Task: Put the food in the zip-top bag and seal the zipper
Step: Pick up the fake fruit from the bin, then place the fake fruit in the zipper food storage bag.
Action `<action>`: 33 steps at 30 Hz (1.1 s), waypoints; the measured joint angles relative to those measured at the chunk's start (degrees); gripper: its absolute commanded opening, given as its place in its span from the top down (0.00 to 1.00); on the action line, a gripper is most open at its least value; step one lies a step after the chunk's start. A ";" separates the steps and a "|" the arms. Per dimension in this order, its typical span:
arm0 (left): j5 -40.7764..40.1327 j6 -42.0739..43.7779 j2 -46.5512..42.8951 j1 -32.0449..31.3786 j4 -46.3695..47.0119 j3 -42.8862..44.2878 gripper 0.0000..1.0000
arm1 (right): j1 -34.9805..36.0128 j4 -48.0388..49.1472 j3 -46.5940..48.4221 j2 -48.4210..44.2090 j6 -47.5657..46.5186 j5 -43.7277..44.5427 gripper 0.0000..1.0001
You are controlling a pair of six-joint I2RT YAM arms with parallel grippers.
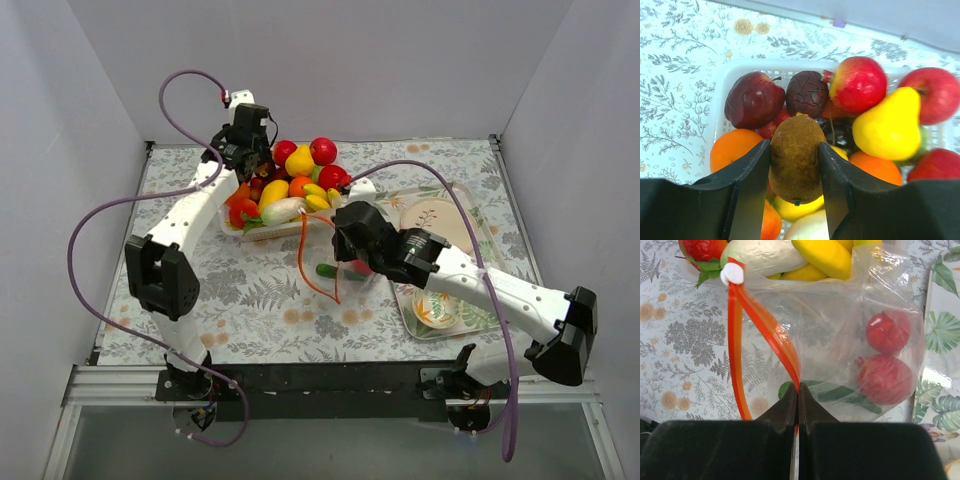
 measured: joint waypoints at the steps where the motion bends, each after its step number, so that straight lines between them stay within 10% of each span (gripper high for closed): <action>1: 0.61 -0.39 -1.66 0.00 0.04 -0.83 0.78 | -0.17 0.00 1.05 1.16 -0.15 -0.42 0.99; 26: 23.74 -10.27 -35.26 -8.48 1.09 -29.70 0.75 | -9.46 2.25 15.02 17.53 2.99 -17.07 0.99; 33: 24.02 -13.05 -32.24 -13.68 2.91 -31.52 0.24 | -9.68 1.75 14.49 16.79 3.91 -16.15 0.99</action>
